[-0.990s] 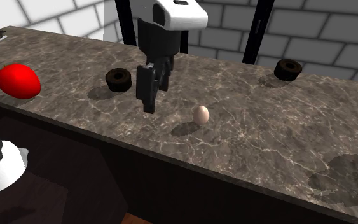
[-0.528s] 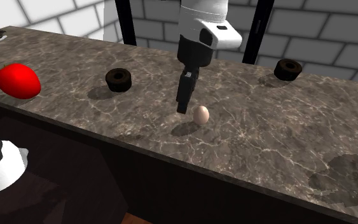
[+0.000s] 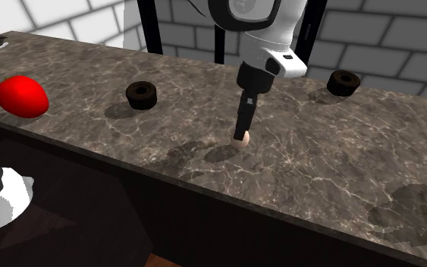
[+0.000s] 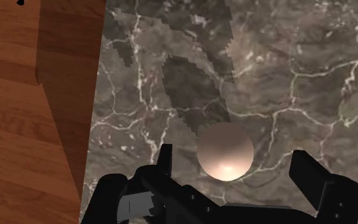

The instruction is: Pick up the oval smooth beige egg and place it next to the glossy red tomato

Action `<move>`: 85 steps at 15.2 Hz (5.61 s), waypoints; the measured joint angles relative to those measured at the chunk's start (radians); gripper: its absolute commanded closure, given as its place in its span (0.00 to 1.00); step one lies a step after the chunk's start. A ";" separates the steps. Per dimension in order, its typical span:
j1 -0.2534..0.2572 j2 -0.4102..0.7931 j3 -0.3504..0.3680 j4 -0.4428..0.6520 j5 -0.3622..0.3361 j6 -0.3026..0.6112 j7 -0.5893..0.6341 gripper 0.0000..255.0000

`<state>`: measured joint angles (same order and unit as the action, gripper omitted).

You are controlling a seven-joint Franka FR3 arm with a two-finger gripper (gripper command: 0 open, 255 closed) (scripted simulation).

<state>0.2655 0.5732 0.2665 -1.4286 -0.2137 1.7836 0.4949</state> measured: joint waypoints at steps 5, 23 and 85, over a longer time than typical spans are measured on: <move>-0.003 0.009 -0.003 -0.045 -0.005 0.052 0.006 0.00; -0.005 0.009 -0.003 -0.053 -0.005 0.061 0.005 1.00; 0.120 -0.822 0.161 -0.609 0.307 -0.179 0.205 1.00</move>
<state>0.3856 -0.2489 0.4271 -2.0373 0.0935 1.6044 0.7003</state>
